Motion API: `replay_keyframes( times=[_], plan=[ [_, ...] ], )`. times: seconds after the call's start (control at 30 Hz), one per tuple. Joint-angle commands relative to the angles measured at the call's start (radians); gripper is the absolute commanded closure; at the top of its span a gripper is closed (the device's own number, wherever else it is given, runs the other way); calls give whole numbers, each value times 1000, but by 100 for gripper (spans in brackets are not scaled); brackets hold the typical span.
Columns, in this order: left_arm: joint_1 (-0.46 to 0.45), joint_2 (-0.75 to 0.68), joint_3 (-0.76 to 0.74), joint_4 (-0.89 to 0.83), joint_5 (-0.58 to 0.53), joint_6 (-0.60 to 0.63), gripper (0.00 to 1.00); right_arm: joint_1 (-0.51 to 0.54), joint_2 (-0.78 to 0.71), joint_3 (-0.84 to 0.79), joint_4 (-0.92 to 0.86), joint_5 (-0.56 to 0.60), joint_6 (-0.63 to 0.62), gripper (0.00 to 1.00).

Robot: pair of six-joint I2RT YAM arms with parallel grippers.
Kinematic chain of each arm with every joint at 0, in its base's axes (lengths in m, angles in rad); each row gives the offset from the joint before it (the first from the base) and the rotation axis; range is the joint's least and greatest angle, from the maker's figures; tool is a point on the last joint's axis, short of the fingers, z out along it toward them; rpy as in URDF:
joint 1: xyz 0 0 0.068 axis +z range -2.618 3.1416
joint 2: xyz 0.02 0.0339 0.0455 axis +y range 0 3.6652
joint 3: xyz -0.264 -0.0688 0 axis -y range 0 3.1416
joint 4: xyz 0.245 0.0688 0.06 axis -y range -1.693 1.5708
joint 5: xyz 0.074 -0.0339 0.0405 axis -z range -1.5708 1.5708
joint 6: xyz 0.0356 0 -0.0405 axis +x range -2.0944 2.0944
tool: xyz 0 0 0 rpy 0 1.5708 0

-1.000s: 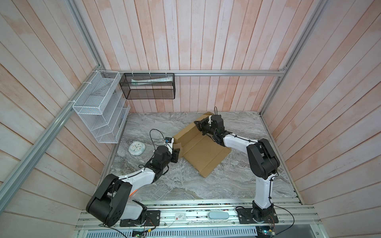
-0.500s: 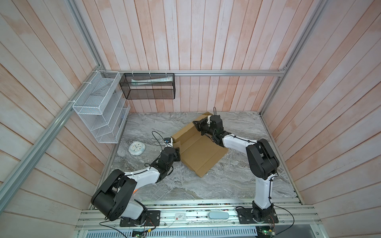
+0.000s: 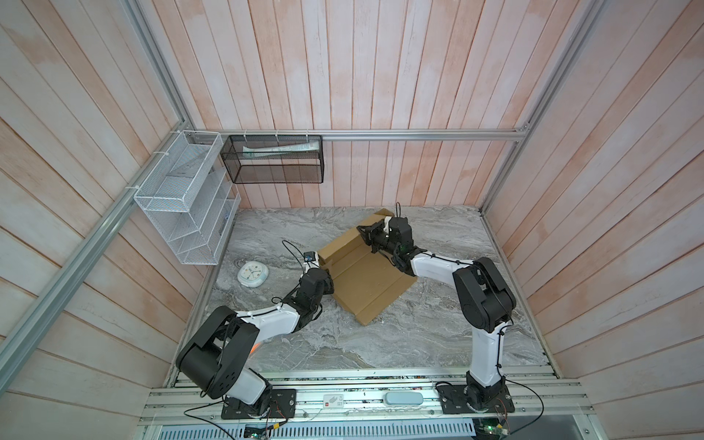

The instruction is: Fold the paper box

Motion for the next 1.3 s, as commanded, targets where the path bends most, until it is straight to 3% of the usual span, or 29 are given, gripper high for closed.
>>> replay_keyframes(
  times=[0.0,0.3,0.67,1.0,1.27],
  plan=[
    [3,24,24,23,-58,-26,58,12,-8,-19,-13,-13,11,100],
    [2,87,30,53,-96,-38,58,28,5,-13,-11,-13,22,100],
    [1,119,59,57,-159,-57,68,39,-4,-25,-2,-12,25,100],
    [1,99,44,59,-188,-37,83,39,-42,-36,-5,-6,-15,100],
    [1,81,9,74,-193,-19,90,37,-105,-86,0,4,-63,80]
  ],
)
